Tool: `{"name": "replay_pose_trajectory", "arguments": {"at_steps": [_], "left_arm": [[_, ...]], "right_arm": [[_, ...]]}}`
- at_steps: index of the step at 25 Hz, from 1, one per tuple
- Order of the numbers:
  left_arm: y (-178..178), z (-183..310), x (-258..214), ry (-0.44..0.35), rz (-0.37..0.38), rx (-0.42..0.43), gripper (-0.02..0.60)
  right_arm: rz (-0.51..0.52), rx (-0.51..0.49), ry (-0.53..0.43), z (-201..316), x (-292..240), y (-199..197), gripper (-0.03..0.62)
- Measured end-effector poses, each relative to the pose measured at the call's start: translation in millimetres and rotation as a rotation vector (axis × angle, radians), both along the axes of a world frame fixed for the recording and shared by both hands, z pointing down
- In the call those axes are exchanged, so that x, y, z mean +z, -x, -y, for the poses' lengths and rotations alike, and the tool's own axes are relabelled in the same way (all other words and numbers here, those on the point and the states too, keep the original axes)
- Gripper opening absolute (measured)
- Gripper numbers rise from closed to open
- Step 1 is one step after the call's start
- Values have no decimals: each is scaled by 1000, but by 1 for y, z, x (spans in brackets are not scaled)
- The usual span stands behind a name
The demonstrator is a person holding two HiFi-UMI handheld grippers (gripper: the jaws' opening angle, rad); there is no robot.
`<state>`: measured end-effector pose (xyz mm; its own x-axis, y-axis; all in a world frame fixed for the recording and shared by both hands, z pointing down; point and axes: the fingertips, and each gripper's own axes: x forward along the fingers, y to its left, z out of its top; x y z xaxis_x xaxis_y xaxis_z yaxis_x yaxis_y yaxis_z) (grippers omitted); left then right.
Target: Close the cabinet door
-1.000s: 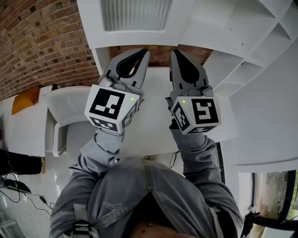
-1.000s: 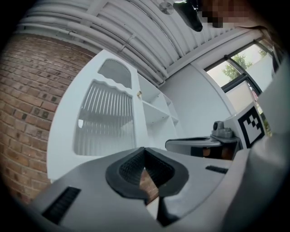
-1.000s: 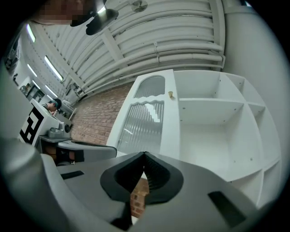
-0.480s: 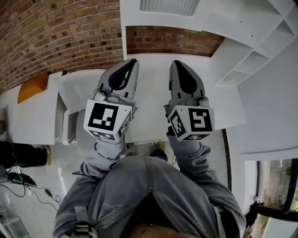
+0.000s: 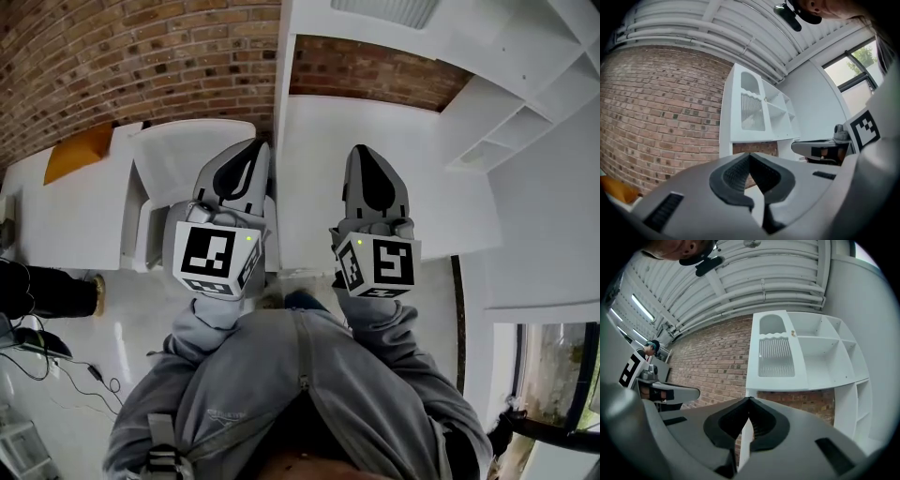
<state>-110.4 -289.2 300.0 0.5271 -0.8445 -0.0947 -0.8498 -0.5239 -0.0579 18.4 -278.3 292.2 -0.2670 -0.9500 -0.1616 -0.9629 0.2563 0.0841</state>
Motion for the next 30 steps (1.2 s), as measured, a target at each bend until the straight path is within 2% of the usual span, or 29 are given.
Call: {"name": "replay_pose_trajectory", "arguments": {"at_steps": [5, 13, 30], "left_arm": [[7, -11, 23, 44, -13, -55, 5], [7, -25, 43, 93, -16, -94, 5], [-13, -29, 45, 97, -10, -60, 5]], "right_arm": [[-6, -33, 17, -9, 15, 7, 26], [-33, -74, 23, -16, 26, 7, 26], [17, -108, 47, -20, 35, -4, 26]]}}
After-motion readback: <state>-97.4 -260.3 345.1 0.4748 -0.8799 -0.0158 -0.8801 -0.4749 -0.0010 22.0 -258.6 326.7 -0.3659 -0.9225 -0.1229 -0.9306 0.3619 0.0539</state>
